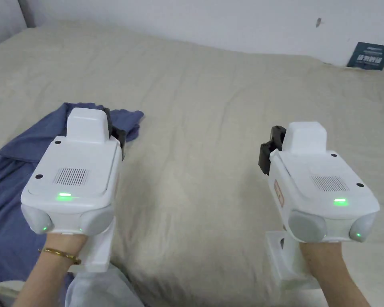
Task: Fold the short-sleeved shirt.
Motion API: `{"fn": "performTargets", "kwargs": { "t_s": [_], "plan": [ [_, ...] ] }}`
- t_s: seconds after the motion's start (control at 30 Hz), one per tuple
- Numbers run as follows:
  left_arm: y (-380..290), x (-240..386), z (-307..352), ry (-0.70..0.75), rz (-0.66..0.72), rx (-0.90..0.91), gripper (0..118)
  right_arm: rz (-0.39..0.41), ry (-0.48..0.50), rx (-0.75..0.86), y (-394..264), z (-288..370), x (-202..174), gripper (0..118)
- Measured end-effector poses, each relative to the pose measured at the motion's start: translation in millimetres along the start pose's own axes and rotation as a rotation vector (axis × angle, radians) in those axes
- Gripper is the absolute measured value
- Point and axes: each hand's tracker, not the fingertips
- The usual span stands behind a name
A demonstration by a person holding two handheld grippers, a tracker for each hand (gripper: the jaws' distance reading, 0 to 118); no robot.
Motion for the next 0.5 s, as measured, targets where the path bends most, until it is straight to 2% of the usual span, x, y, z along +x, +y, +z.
{"fn": "performTargets", "kwargs": {
  "t_s": [0.3, 0.5],
  "plan": [
    [-9.8, -62.7, 20.5, 0.154, 0.008, -0.026, 0, 0.018, 0.183, 0.023, 13.5, -17.4, -75.2, 0],
    [-17.4, -90.2, 28.6, 0.225, 0.014, -0.045, 0, 0.039, 0.269, 0.025, 17.9, -24.0, -111.9, 0]
  ]
}}
